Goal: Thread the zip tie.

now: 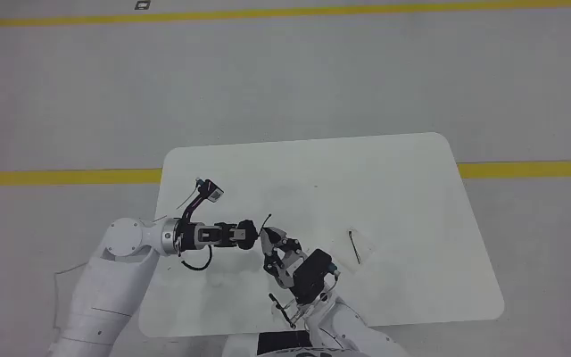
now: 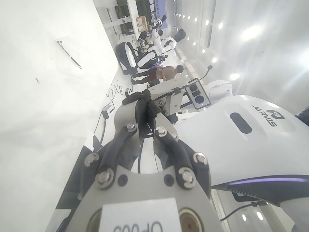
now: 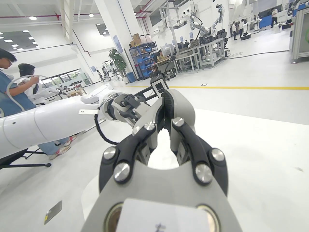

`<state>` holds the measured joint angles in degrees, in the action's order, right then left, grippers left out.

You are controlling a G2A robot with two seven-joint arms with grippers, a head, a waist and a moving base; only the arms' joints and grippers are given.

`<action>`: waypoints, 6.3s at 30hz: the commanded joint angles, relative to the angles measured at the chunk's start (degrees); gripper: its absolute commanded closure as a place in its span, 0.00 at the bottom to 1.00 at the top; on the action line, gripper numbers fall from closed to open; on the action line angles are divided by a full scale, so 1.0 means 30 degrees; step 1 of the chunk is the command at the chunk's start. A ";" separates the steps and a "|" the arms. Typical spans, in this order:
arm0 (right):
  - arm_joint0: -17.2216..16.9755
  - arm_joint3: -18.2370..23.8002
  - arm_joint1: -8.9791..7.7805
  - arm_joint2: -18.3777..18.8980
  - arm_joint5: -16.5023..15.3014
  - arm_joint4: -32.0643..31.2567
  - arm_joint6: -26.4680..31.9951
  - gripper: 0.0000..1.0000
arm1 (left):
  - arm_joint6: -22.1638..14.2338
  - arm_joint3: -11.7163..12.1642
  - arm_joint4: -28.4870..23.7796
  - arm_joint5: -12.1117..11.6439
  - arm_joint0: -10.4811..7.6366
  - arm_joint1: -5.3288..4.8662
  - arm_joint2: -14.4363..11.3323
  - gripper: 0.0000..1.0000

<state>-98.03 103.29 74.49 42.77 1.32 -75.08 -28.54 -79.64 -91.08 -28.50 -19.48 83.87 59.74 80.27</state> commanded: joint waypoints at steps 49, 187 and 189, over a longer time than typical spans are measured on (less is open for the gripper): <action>0.0053 0.0149 -0.0066 -0.0118 -0.0184 0.0036 0.0029 1.00 | 0.0000 0.0000 0.0000 0.0000 0.0000 0.0000 0.0000 1.00; 0.5155 -0.2031 -0.3962 -0.1427 0.6055 -0.4957 -0.3249 0.00 | 0.0072 0.2657 -1.2359 0.5493 -0.0810 0.0601 -0.2891 1.00; 0.5155 -0.2031 -0.3962 -0.1427 0.6055 -0.4957 -0.3249 0.00 | 0.0072 0.2657 -1.2359 0.5493 -0.0810 0.0601 -0.2891 1.00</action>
<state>-82.56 97.20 62.60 38.49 19.48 -89.95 -38.29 -79.45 -83.10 -65.31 -3.07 81.42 61.54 71.58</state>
